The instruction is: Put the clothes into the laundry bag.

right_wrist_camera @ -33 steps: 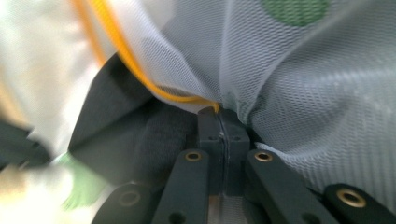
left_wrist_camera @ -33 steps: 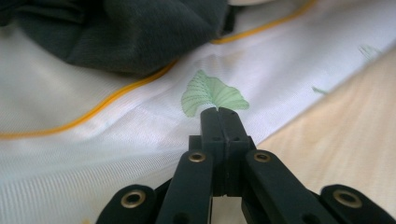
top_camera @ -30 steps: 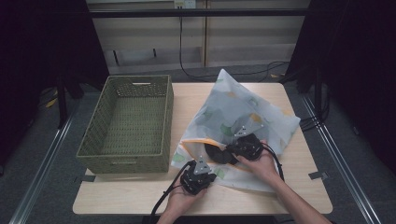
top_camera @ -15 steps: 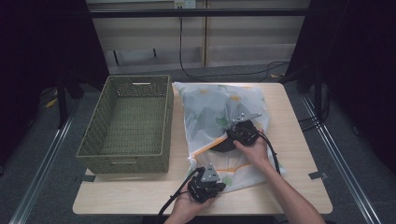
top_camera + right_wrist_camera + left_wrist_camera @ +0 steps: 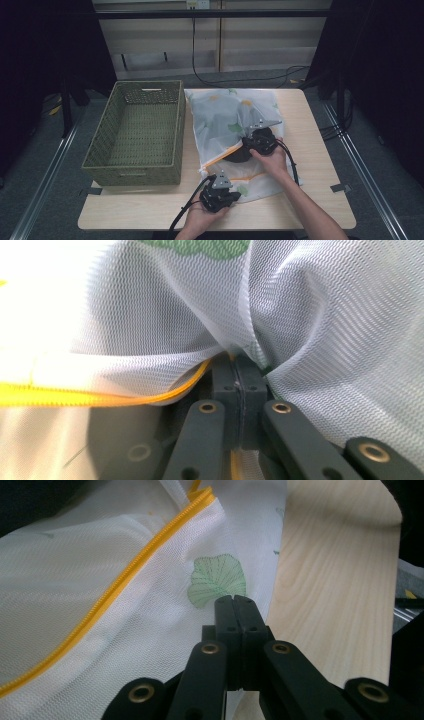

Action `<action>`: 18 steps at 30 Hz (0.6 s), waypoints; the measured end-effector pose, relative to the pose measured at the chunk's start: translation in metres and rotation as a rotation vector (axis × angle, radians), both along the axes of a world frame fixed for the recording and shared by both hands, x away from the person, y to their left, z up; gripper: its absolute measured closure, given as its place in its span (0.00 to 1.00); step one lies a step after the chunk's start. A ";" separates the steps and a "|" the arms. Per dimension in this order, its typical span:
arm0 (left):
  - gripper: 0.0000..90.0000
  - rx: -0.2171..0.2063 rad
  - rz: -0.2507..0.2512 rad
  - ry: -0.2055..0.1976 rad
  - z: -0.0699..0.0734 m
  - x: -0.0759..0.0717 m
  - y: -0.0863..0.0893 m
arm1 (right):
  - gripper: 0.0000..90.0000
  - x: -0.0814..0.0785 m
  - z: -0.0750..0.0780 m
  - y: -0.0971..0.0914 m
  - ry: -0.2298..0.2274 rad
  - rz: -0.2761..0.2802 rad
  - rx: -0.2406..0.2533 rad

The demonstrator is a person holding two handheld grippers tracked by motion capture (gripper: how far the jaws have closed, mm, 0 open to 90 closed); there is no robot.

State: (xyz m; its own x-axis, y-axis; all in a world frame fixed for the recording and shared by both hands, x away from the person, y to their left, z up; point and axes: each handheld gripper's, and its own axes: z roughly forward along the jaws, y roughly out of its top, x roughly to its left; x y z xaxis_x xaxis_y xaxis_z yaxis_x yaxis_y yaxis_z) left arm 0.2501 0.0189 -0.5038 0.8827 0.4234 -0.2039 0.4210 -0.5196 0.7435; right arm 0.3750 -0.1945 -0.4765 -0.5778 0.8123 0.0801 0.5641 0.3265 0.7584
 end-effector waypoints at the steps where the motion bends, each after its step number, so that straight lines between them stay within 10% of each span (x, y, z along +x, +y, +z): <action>1: 1.00 -0.002 0.003 -0.005 0.000 0.000 0.000 | 1.00 0.000 0.000 0.000 0.000 0.000 0.000; 18: 0.80 -0.112 0.045 -0.070 0.032 -0.020 0.013 | 0.99 -0.070 0.039 -0.019 -0.071 0.154 0.069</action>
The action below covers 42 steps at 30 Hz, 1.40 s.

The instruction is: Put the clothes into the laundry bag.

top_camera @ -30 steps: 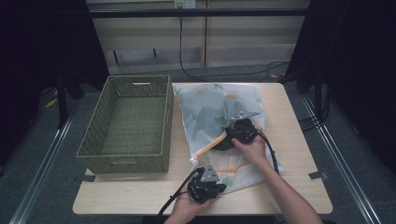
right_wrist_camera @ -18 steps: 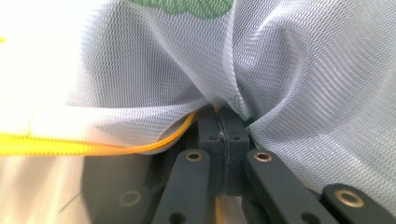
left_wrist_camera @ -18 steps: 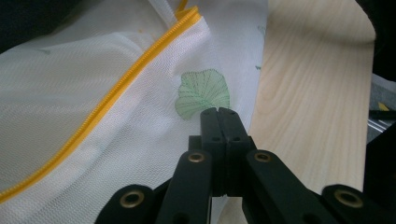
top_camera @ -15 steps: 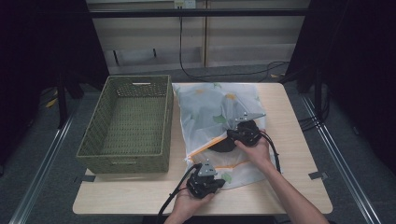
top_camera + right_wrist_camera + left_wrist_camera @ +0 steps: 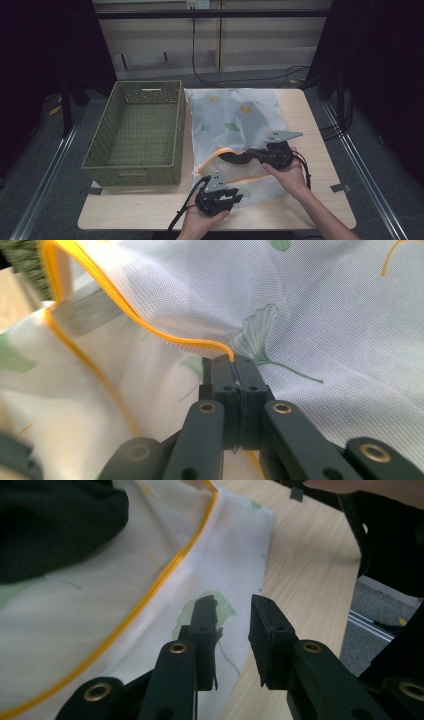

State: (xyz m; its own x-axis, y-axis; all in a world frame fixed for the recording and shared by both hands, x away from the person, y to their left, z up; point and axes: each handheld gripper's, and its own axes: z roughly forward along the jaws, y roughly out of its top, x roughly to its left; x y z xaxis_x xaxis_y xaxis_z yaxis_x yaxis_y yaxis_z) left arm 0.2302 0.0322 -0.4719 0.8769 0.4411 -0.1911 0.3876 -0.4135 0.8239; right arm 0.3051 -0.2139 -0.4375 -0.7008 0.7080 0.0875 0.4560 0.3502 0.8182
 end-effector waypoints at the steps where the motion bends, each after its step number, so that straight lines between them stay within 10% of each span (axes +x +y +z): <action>1: 0.81 0.019 0.019 -0.025 0.002 0.000 0.003 | 0.99 -0.006 0.001 -0.006 0.001 0.007 -0.001; 17: 0.78 -0.045 0.154 -0.060 0.016 0.027 0.046 | 0.96 -0.021 -0.038 -0.016 0.139 0.081 -0.131; 29: 0.72 0.123 0.278 -0.029 -0.022 0.040 0.059 | 0.90 -0.028 -0.031 -0.043 0.114 0.008 -0.081; 42: 0.72 0.181 0.277 0.030 -0.030 0.046 0.064 | 0.92 -0.016 -0.052 -0.086 0.178 -0.181 -0.141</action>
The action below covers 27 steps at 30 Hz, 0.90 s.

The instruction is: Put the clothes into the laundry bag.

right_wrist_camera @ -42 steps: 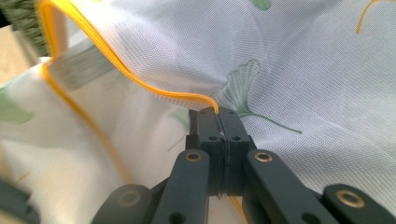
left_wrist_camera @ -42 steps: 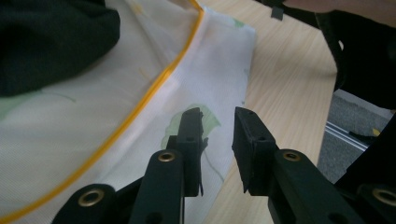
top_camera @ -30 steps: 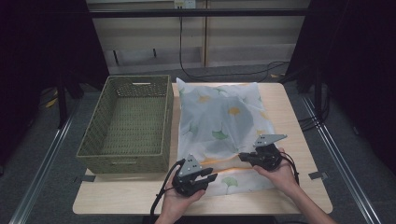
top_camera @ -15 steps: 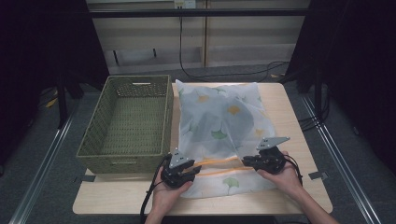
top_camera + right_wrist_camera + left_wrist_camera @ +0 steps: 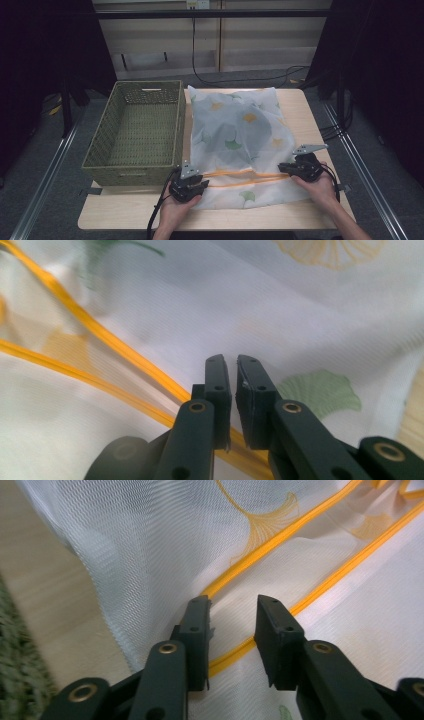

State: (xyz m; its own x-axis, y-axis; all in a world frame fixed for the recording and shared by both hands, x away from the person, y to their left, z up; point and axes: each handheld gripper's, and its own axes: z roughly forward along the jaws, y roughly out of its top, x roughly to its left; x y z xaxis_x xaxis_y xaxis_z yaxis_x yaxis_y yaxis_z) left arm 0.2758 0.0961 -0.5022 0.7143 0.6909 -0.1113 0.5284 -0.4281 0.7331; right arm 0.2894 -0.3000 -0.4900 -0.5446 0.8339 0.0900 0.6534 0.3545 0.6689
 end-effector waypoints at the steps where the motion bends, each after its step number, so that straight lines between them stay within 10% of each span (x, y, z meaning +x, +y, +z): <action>1: 0.71 -0.009 0.003 -0.008 -0.001 0.000 -0.003 | 0.91 0.000 -0.001 0.000 0.013 -0.010 -0.007; 24: 0.64 -0.003 0.002 -0.035 -0.003 0.003 -0.004 | 0.92 -0.023 -0.002 -0.012 0.076 -0.070 0.001; 27: 0.59 -0.064 -0.001 -0.072 -0.001 -0.005 -0.002 | 0.87 -0.024 0.001 -0.011 0.045 -0.068 0.033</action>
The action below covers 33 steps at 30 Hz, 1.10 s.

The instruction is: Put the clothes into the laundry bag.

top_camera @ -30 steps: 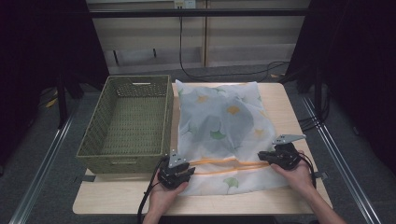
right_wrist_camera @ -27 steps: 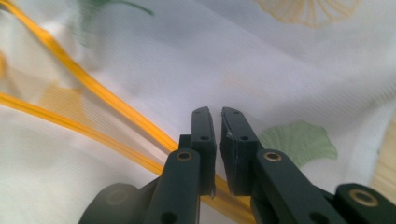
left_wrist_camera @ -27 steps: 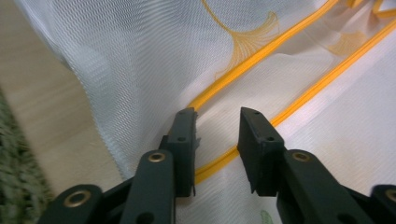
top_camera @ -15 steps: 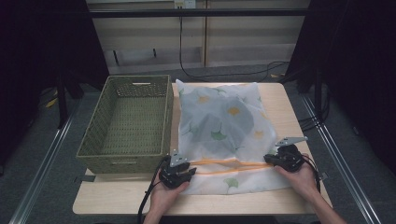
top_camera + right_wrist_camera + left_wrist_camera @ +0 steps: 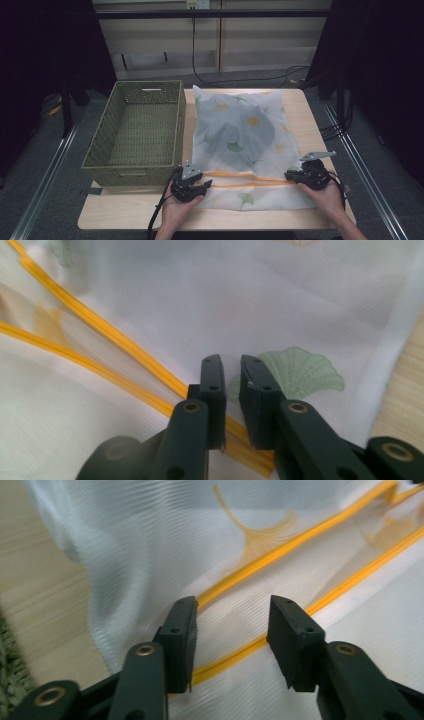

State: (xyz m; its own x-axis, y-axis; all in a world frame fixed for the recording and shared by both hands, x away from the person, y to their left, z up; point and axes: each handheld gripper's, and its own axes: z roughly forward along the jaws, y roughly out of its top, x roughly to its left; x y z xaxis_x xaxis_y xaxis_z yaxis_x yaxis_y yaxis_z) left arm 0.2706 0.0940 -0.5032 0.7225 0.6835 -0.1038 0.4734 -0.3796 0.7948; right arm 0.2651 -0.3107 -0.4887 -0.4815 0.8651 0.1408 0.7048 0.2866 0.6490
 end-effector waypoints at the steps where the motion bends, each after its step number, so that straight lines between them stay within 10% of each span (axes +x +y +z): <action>1: 0.56 -0.035 -0.005 -0.034 0.005 -0.007 0.002 | 0.84 -0.002 0.006 -0.001 -0.052 -0.003 0.045; 14: 0.24 -0.220 0.029 -0.217 0.043 -0.053 0.024 | 0.59 -0.029 0.038 0.000 -0.259 -0.055 0.218; 33: 0.06 -0.225 0.209 -0.316 0.057 -0.080 0.095 | 0.42 -0.088 0.047 -0.013 -0.372 -0.109 0.265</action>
